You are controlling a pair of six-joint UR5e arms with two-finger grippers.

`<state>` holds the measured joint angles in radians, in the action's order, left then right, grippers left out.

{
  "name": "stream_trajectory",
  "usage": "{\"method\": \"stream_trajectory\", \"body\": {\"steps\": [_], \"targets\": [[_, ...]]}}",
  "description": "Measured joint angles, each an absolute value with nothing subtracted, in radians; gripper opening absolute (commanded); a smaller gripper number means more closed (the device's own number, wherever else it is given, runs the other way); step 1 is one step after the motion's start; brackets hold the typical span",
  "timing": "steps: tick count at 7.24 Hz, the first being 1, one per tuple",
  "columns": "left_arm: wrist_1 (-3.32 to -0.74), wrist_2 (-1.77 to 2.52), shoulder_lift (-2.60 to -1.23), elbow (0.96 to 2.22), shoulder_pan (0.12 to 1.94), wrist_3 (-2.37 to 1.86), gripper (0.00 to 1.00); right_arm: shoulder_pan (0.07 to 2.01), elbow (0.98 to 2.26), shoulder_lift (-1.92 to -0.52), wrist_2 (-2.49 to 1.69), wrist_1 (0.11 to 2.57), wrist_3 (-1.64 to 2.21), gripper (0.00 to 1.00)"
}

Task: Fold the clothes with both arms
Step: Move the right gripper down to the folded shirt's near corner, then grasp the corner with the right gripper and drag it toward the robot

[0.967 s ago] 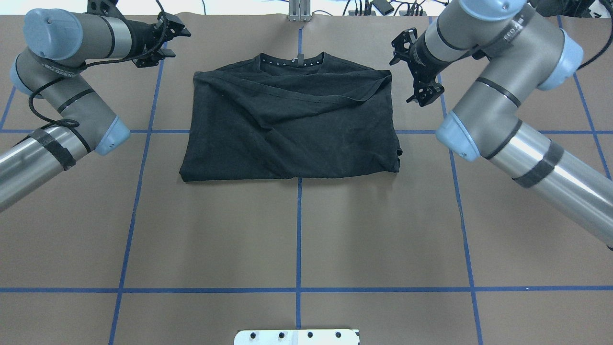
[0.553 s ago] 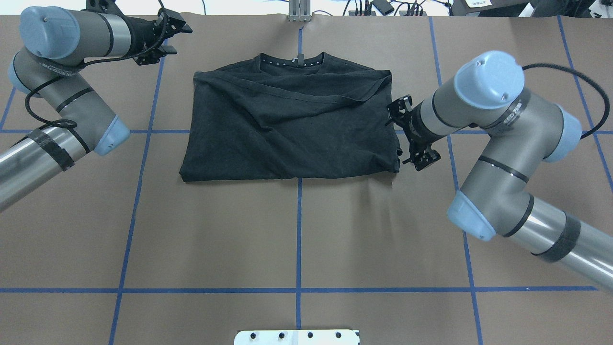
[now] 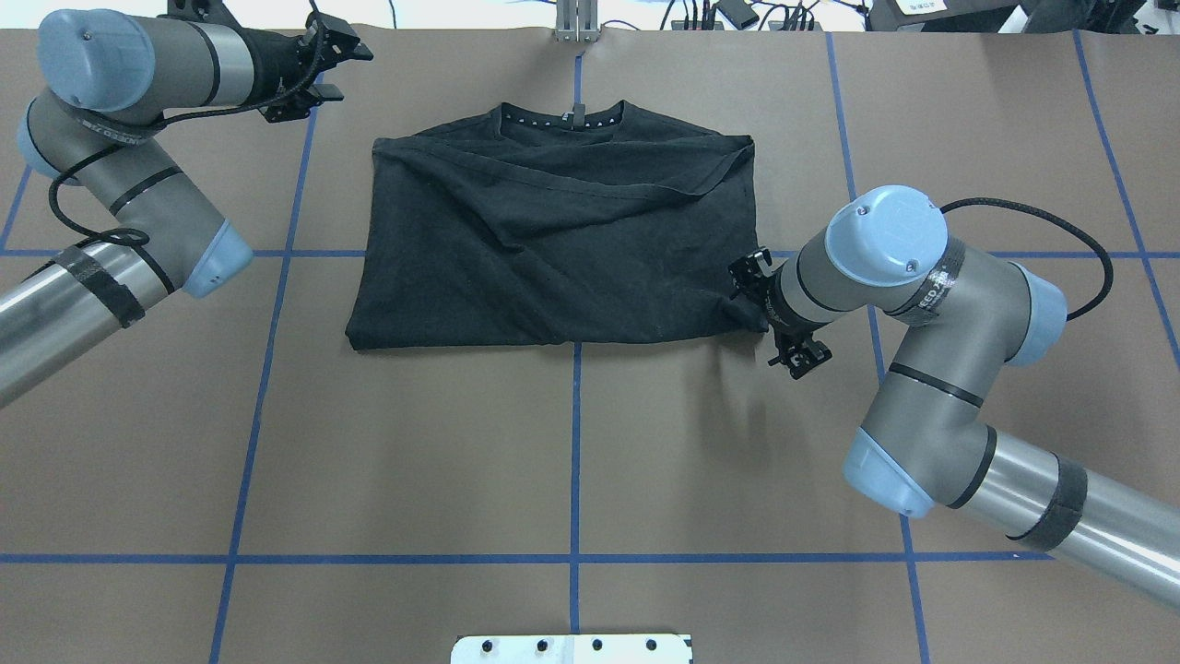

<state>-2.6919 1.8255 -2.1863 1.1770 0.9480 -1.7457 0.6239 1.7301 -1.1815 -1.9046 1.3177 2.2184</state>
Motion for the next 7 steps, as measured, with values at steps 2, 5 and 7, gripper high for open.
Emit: {"method": "stream_trajectory", "body": {"steps": [2,5,7], "targets": [[-2.691,1.826,-2.185,1.181,0.948,-1.746,0.74,0.623,1.709,-1.179,-1.902,1.315,2.203,0.79],[-2.691,1.826,-2.180,1.192,0.952,-1.746,0.74,0.627,1.687,-1.174,-1.900,1.313,2.202,0.00],[-2.689,1.825,-2.178,1.205,0.955,-1.746,0.74,0.644,1.679,-1.167,-1.902,1.314,2.198,0.00]]}}
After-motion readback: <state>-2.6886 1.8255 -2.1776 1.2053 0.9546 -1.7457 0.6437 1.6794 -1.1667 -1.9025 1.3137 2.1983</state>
